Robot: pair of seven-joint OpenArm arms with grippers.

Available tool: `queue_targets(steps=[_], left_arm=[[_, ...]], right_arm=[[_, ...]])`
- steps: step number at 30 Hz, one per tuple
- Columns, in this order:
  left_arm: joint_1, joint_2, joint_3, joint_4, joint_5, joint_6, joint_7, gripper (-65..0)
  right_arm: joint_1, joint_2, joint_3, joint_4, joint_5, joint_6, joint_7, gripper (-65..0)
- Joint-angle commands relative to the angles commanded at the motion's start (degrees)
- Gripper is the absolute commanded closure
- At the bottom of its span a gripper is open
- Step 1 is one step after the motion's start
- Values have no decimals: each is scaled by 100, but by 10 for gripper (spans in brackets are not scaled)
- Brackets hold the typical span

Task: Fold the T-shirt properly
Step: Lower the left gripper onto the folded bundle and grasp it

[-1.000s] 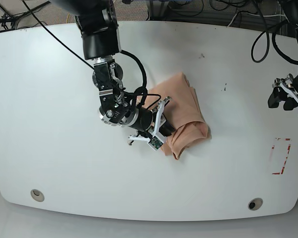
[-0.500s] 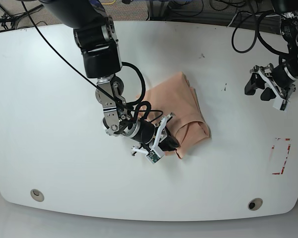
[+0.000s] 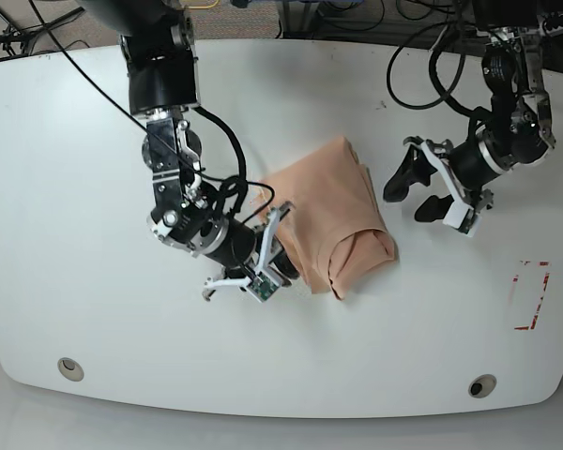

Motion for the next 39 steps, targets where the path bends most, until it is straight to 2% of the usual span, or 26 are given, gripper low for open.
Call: queue_targets(steps=[2, 3, 9, 10, 14, 15, 17, 18, 21, 23, 25, 27, 29, 33, 39], left_arm=[[-123, 255, 211, 0, 237, 273, -18, -378], [-158, 316, 255, 0, 299, 334, -18, -378], [-325, 1222, 668, -9, 1196, 879, -35, -378], [-343, 1442, 756, -9, 1451, 1029, -79, -378], [-316, 1960, 1108, 0, 2321, 1635, -475, -379], [-299, 2110, 1301, 0, 2716, 1960, -747, -381], [-237, 2214, 1530, -9, 3165, 2365, -1046, -382], [-176, 2214, 1705, -44, 3437, 2673, -1240, -382], [-79, 2214, 2163, -229, 3859, 3218, -1618, -382], [-53, 2214, 2409, -457, 4000, 3692, -1802, -382], [-9, 2214, 2532, -695, 4026, 3974, -1925, -382], [0, 2214, 2602, -993, 4053, 4158, -2075, -382], [0, 2214, 2593, -1292, 4053, 4229, -2215, -382], [-26, 2214, 2593, -1960, 4053, 4246, -2470, -382], [-308, 2004, 2611, -2752, 4026, 4202, -2462, -383]], right_arm=[[-246, -9, 334, 334, 0, 0, -229, -76], [-299, -9, 413, 404, 0, 0, -255, -76], [-791, -9, 1134, 1046, 0, 22, -387, -79], [-870, 9, 1248, 1134, 0, 22, -431, -79], [-1020, 26, 1477, 1319, 0, 22, -589, -79], [-1046, 26, 1591, 1380, 0, 22, -642, -79], [-1099, 26, 1741, 1415, 0, 22, -686, -79], [-1116, 26, 1864, 1424, 0, 22, -721, -79], [-1143, 26, 2066, 1433, 0, 22, -747, -79], [-1152, 26, 2154, 1433, 0, 22, -747, -79], [-1152, 18, 2207, 1433, 0, 22, -747, -78], [-1160, 9, 2268, 1433, 0, 22, -747, -76], [-1160, 0, 2356, 1424, 0, 22, -747, -76], [-1160, -18, 2453, 1424, 0, 22, -747, -76], [-1204, -18, 2453, 1424, 0, 22, -747, -76]])
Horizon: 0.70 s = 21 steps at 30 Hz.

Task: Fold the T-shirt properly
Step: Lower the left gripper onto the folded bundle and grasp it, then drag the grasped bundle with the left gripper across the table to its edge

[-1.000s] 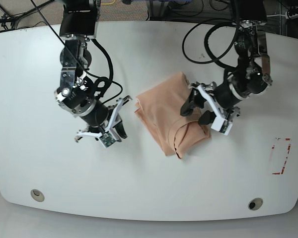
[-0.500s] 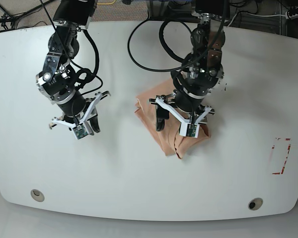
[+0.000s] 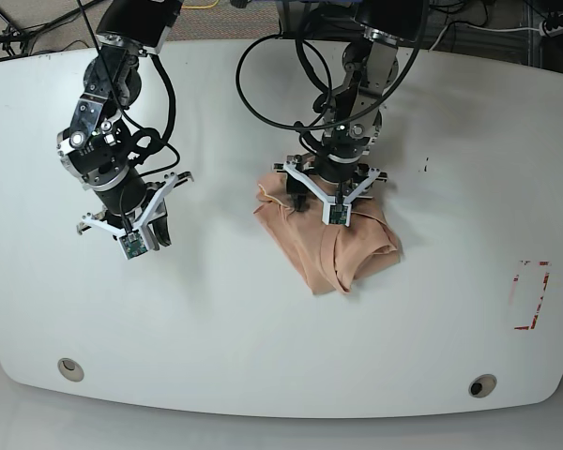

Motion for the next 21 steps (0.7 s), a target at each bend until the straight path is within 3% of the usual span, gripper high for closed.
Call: queue_targets(steps=[3, 8, 9, 11, 12, 14, 18, 21], left_arm=[[-18, -290, 9, 44, 0, -281, 158, -383], [-105, -826, -9, 193, 0, -1336, 642, -383], [-167, -1037, -9, 281, 0, -1758, 826, -383], [-193, -1248, -9, 369, 0, -2145, 1011, -383], [-193, -1459, -18, 431, 0, -2497, 1152, -383], [-211, -1776, -18, 510, 0, -2927, 1284, -383], [-211, -2303, -35, 703, 0, -3429, 1336, -383], [-176, -2629, -246, 914, 0, -3508, 1336, -383]], right_arm=[[-35, 0, 0, 18, 0, 0, 0, -76], [-44, 0, 0, 18, 0, 0, 0, -76], [-62, 0, 0, 26, 0, 0, 0, -76], [-123, 0, 0, 26, 0, 0, 0, -76], [-141, 0, 0, 35, 0, 0, 0, -76], [-141, 0, 0, 35, 0, 0, 0, -76], [-158, 0, -9, 35, 0, 0, 0, -76], [-167, -9, -9, 35, 9, 0, 0, -76]])
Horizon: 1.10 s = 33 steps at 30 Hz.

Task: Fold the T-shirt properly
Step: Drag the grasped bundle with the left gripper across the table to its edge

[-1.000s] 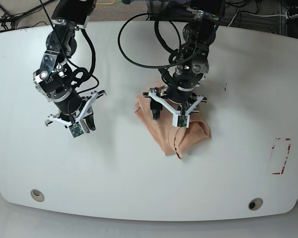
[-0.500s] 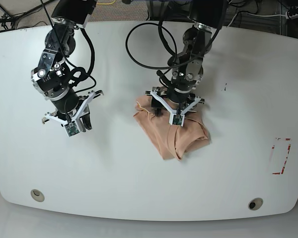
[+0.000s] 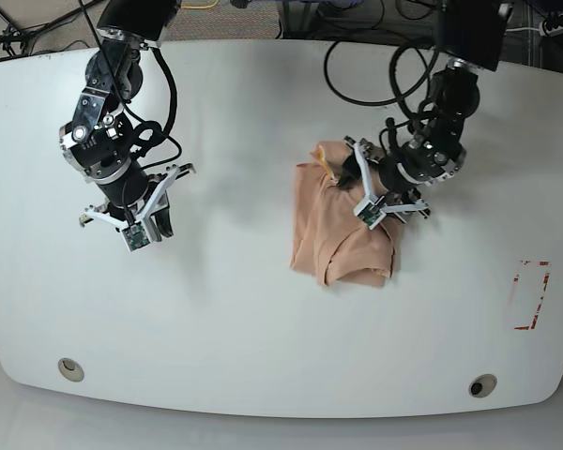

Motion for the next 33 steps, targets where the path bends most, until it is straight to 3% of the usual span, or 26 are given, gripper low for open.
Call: queue_targets(steps=[4, 9, 16, 20, 26, 30, 33], left_arm=[[26, -53, -316, 237, -9, -18, 0, -383], [123, 18, -738, 818, -9, -299, 18, -383], [-18, 818, -1354, 1662, 0, -378, 316, -383], [-193, 1196, -1679, 1767, 35, -334, 352, -383], [-519, 1565, -2338, 1512, 35, 105, 325, -383], [-545, 1635, -2505, 1459, 26, 132, 193, -383], [-413, 1635, -2523, 1292, 26, 149, -176, -383]], right_arm=[[0, -105, -9, 0, 0, 0, 0, -76], [9, -193, -26, 0, 0, 0, 0, -76], [18, -211, -35, -9, 0, 0, 0, -76], [26, -299, -44, -9, 0, 0, 0, -76], [9, -316, -26, -18, 0, 0, 0, -76], [-18, -316, -26, -18, 0, 0, 0, -76], [-44, -316, -26, -18, 0, 0, 0, -76]])
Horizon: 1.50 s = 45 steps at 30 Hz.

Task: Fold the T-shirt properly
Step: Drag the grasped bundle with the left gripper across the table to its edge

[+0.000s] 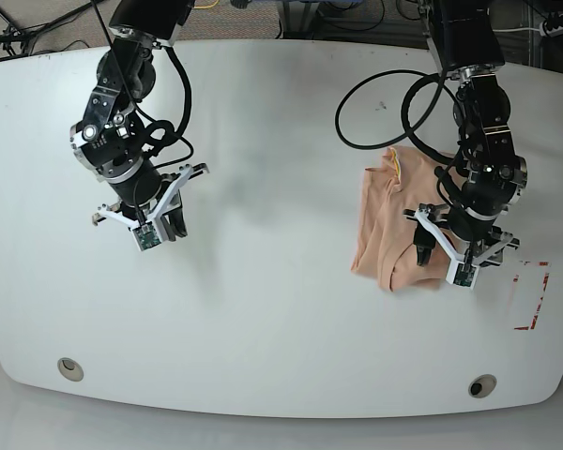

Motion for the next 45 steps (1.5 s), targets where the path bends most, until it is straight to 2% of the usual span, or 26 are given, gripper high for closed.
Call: queue_targets(steps=[3, 9, 17, 21, 26, 30, 37, 45], left_arm=[[35, 0, 9, -466, 0, 0, -492, -383], [18, 0, 9, -1354, 0, 0, -782, -383], [9, -35, 18, -2734, 0, 0, -1398, -383], [-105, -105, 9, -3270, 0, -9, -1451, -383], [-88, -413, -18, -3481, -9, -18, -1451, -383], [123, -800, -35, -3464, -18, -26, -1424, -383], [659, -1749, -176, -3253, -26, -26, -1424, -383], [993, -2470, -624, -3253, -26, -53, -1424, -383]], right_arm=[[0, 0, -9, 0, 0, 0, 0, -76], [-9, -9, -9, 0, 0, 0, 0, -76], [-18, -9, -9, 0, 0, 0, 0, -76], [-18, -9, -9, 0, 0, 0, 0, -76], [-26, -9, 0, 9, 0, 0, 0, -76], [-26, -9, 0, 9, 0, 0, 0, -76], [-26, -9, 18, 9, 0, 0, 0, -75], [-123, -9, 9, 9, 0, 0, 18, -75]])
